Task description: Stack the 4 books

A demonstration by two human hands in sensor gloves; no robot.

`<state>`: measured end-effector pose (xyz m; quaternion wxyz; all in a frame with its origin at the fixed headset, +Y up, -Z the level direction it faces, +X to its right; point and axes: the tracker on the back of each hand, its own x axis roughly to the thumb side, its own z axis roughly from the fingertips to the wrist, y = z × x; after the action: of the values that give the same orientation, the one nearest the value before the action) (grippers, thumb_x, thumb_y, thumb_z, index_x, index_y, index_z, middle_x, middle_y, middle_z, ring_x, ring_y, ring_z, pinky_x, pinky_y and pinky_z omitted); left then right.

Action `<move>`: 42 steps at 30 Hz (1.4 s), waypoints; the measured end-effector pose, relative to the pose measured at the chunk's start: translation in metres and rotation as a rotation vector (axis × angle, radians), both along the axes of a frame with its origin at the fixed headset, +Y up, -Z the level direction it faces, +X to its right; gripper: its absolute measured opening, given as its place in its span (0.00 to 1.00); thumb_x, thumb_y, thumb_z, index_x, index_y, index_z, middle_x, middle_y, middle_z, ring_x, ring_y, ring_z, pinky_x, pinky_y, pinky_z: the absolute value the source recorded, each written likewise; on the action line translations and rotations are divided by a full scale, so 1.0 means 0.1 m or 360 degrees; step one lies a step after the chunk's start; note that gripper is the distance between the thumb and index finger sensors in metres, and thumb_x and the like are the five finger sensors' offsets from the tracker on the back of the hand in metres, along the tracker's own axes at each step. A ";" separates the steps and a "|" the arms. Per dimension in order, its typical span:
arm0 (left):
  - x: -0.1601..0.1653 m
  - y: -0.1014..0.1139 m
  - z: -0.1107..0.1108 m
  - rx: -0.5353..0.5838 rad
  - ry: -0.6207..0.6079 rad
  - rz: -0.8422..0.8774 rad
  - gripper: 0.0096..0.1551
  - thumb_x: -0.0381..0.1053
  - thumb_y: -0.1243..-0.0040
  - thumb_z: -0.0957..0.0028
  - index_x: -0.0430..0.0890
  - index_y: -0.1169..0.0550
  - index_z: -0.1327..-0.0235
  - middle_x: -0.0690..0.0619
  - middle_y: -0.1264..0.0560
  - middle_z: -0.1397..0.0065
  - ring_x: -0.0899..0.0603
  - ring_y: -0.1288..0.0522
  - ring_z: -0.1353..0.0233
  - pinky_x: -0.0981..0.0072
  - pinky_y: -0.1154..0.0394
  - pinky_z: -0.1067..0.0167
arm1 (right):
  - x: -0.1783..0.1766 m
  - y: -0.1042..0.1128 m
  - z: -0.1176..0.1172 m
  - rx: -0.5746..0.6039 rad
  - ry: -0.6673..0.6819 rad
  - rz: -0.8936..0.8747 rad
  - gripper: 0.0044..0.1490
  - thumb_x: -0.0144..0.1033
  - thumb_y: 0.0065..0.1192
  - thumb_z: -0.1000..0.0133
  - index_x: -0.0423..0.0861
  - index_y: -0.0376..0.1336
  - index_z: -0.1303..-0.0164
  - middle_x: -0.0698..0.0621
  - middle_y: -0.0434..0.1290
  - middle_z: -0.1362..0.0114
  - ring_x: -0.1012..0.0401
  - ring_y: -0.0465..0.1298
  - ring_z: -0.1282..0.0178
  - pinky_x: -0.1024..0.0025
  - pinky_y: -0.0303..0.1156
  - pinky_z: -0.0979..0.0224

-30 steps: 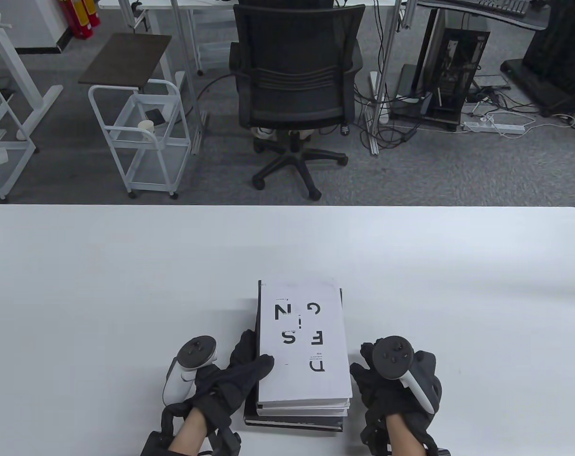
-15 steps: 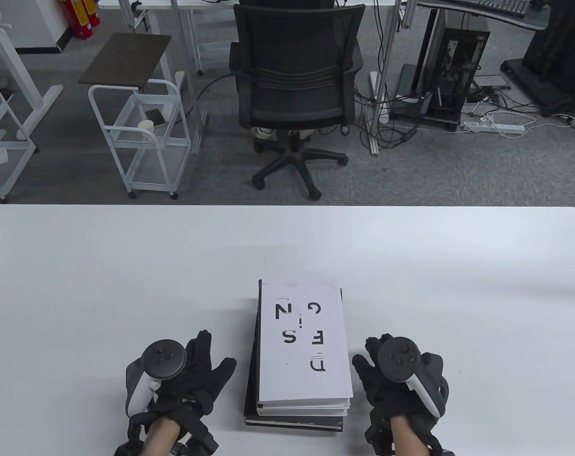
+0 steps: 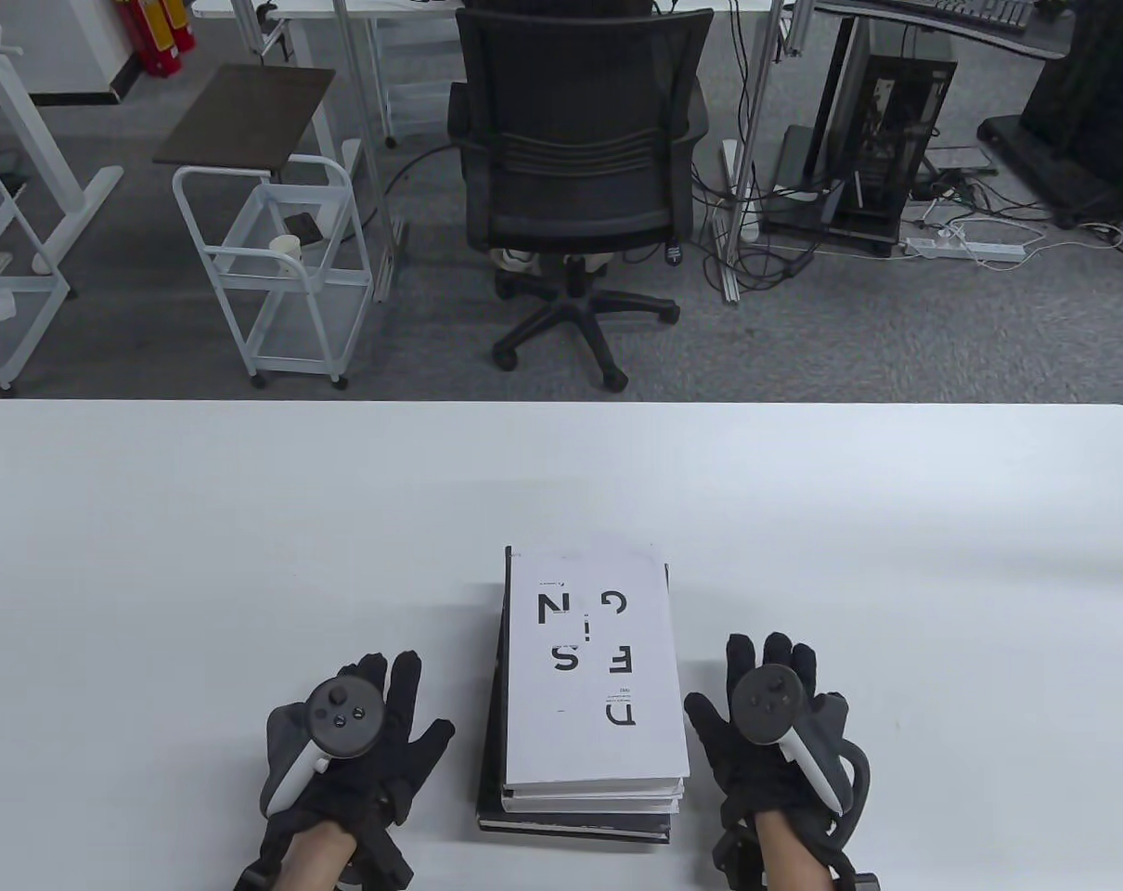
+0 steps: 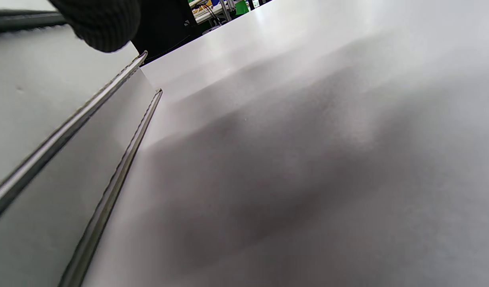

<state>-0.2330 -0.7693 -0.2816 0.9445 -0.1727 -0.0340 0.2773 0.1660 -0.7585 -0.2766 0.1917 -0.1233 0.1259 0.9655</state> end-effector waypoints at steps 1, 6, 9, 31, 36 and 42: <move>0.00 0.00 0.00 0.0002 -0.0002 -0.0004 0.47 0.66 0.51 0.44 0.61 0.62 0.23 0.48 0.72 0.21 0.35 0.74 0.20 0.29 0.69 0.29 | 0.00 0.00 0.00 -0.0002 0.0003 0.0002 0.51 0.65 0.46 0.34 0.58 0.28 0.12 0.47 0.24 0.12 0.48 0.22 0.15 0.30 0.28 0.16; 0.03 0.06 -0.02 0.0072 -0.0011 -0.0024 0.46 0.66 0.51 0.44 0.62 0.61 0.23 0.48 0.73 0.21 0.35 0.75 0.20 0.29 0.70 0.29 | -0.01 -0.01 0.00 -0.0004 0.0021 0.0035 0.50 0.66 0.47 0.34 0.63 0.28 0.13 0.49 0.24 0.12 0.47 0.21 0.14 0.29 0.26 0.16; 0.07 0.09 -0.02 0.0098 -0.0029 -0.0039 0.47 0.66 0.51 0.44 0.63 0.62 0.24 0.49 0.73 0.21 0.35 0.75 0.20 0.29 0.70 0.29 | -0.01 -0.02 0.01 -0.0020 0.0042 0.0054 0.50 0.65 0.49 0.35 0.65 0.29 0.14 0.50 0.24 0.11 0.46 0.21 0.14 0.28 0.26 0.16; 0.04 0.21 0.00 0.0094 -0.0004 0.0020 0.48 0.67 0.52 0.44 0.62 0.64 0.24 0.48 0.74 0.22 0.35 0.74 0.20 0.29 0.69 0.29 | -0.05 -0.02 0.00 -0.0032 0.0071 0.0009 0.49 0.65 0.49 0.35 0.63 0.32 0.13 0.46 0.28 0.10 0.42 0.28 0.12 0.27 0.32 0.16; 0.05 0.20 0.01 0.0070 -0.0012 0.0017 0.48 0.67 0.52 0.44 0.62 0.64 0.24 0.48 0.74 0.22 0.35 0.74 0.20 0.29 0.69 0.29 | -0.04 -0.02 0.00 -0.0028 0.0074 0.0000 0.48 0.64 0.49 0.35 0.62 0.33 0.12 0.46 0.29 0.10 0.42 0.29 0.12 0.27 0.33 0.16; 0.07 0.18 0.01 0.0047 -0.0022 0.0010 0.48 0.67 0.52 0.44 0.62 0.64 0.24 0.48 0.74 0.22 0.35 0.74 0.20 0.29 0.69 0.29 | -0.04 -0.03 -0.01 -0.0033 0.0071 -0.0019 0.48 0.64 0.50 0.35 0.62 0.34 0.12 0.45 0.30 0.10 0.41 0.30 0.12 0.27 0.34 0.16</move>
<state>-0.2259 -0.7512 -0.2806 0.9458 -0.1607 -0.0452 0.2784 0.1623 -0.7612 -0.2772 0.1932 -0.1030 0.1409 0.9655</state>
